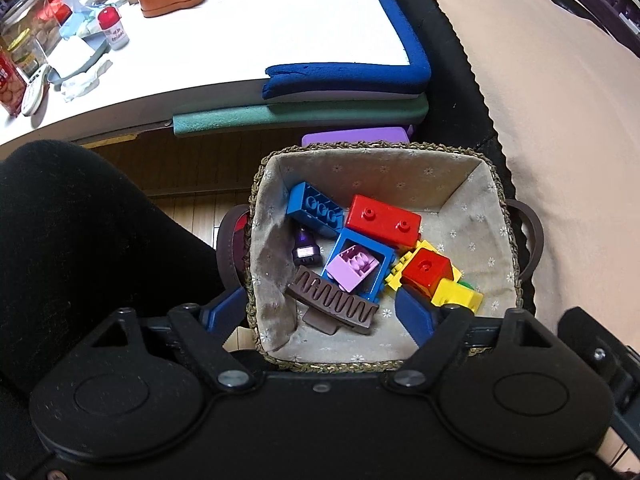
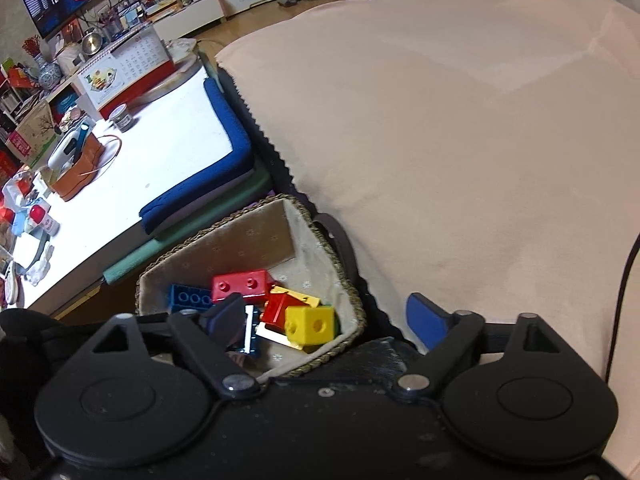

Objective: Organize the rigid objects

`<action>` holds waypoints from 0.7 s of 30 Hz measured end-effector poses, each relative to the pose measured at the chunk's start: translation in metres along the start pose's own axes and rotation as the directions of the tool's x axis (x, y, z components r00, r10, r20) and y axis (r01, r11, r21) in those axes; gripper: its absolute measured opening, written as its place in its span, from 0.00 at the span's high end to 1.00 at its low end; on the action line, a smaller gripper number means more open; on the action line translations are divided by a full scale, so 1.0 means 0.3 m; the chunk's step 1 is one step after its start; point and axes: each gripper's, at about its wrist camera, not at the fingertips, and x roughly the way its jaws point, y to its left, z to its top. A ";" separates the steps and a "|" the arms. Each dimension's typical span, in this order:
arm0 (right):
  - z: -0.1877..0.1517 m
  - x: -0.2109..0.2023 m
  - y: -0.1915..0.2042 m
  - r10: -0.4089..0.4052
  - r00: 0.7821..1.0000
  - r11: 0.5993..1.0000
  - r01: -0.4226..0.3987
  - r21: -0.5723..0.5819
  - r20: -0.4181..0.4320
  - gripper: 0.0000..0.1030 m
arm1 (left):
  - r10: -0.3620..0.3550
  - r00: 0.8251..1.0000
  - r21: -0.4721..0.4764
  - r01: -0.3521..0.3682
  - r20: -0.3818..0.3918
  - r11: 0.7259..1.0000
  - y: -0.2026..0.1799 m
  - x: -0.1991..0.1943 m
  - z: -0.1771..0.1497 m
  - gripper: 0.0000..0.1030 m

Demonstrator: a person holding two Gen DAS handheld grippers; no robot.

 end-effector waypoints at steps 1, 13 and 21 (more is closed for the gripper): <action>-0.004 -0.005 -0.004 -0.006 1.000 1.000 0.006 -0.001 0.004 0.08 | -0.003 1.000 0.001 0.003 0.001 1.000 0.000 -0.002 -0.002 0.23; -0.055 -0.018 -0.010 -0.044 0.999 0.998 0.045 -0.034 0.009 0.02 | -0.040 0.998 0.036 0.039 0.038 0.999 -0.022 -0.041 -0.035 0.21; -0.087 -0.019 -0.028 -0.076 0.997 0.996 0.076 -0.042 0.002 0.01 | -0.063 0.997 0.026 0.062 0.042 0.998 -0.020 -0.060 -0.056 0.14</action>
